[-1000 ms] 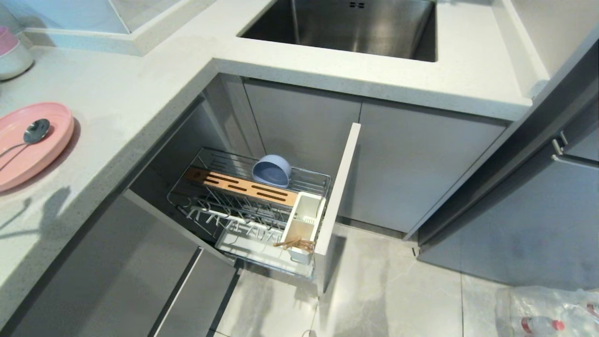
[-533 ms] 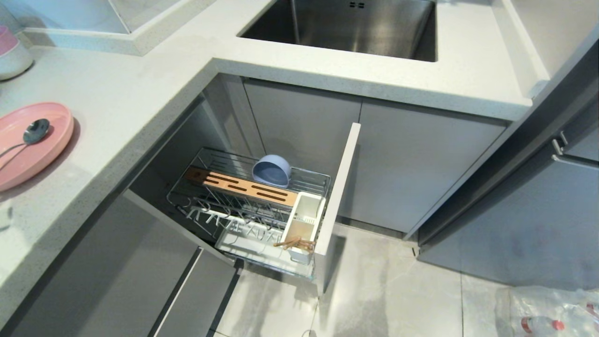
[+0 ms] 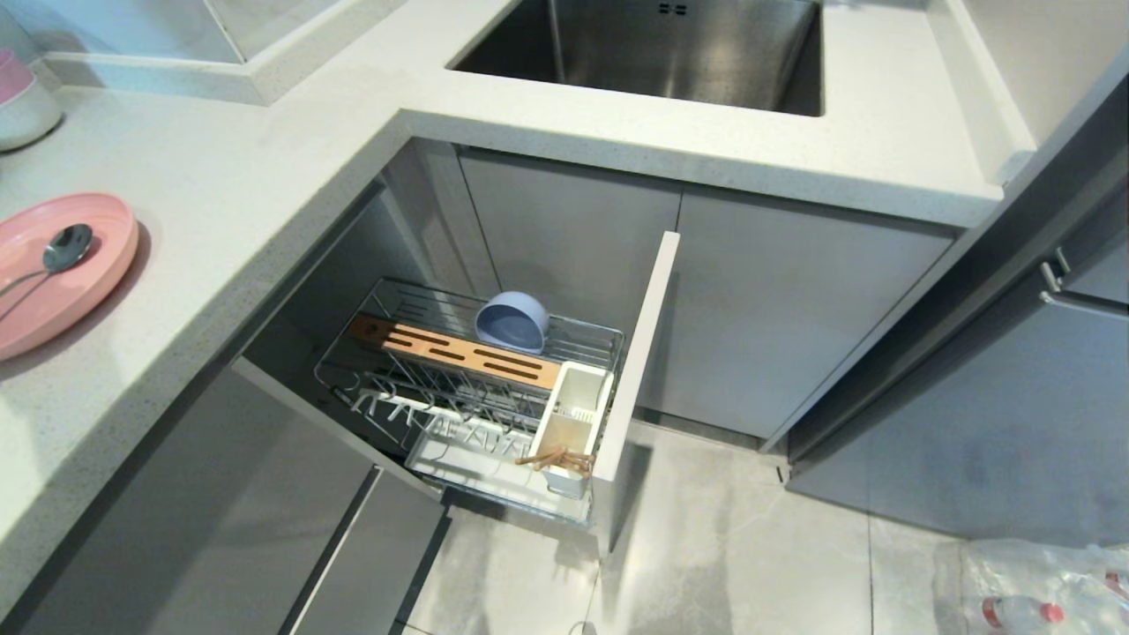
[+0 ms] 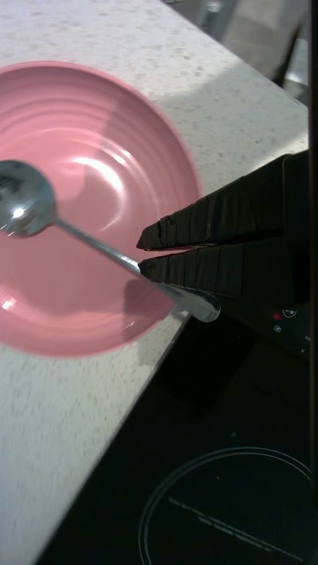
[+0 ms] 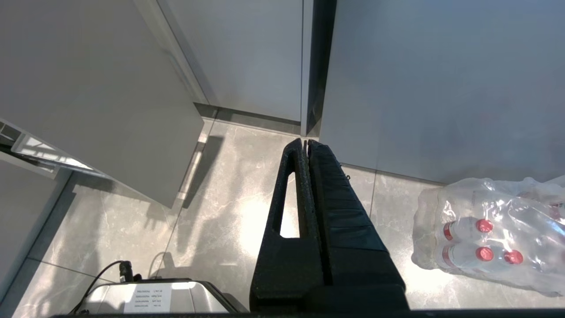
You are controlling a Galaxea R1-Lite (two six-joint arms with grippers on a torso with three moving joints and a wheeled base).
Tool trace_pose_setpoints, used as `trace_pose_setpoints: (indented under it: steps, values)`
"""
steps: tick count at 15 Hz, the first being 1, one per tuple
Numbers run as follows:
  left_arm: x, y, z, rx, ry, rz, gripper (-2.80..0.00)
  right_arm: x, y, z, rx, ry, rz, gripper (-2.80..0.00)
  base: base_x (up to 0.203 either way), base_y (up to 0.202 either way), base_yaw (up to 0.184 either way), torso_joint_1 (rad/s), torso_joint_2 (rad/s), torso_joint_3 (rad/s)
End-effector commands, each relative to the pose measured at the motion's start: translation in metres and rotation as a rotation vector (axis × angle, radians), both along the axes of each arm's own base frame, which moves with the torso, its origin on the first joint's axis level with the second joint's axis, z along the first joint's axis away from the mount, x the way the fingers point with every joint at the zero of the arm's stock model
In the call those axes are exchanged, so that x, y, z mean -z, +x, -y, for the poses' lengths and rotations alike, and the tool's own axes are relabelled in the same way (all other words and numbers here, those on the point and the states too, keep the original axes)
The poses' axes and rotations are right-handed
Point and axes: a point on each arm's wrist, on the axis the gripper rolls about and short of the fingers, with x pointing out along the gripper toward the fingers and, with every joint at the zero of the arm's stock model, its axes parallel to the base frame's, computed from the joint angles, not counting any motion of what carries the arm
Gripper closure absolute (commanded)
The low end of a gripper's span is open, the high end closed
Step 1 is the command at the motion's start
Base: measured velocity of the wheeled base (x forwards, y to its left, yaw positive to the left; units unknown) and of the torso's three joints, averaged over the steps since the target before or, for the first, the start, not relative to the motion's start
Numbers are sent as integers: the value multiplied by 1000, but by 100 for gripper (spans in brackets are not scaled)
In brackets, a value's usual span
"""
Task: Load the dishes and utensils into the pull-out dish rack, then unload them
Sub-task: Pick up the spoon and place it in the cupboard
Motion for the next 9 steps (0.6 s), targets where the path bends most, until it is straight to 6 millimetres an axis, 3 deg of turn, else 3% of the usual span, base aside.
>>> trace_pose_setpoints:
  steps: [1, 6, 9]
  values:
    - [10, 12, -16, 22, -9, -49, 0, 0, 0, 0, 0, 0, -1, 0, 0, 0, 0, 0, 0, 0]
    - [28, 24, -53, 14, 37, -99, 0, 0, 0, 0, 0, 0, -1, 0, 0, 0, 0, 0, 0, 0]
    - [34, 31, -56, 74, 28, -109, 0, 0, 0, 0, 0, 0, -1, 0, 0, 0, 0, 0, 0, 0]
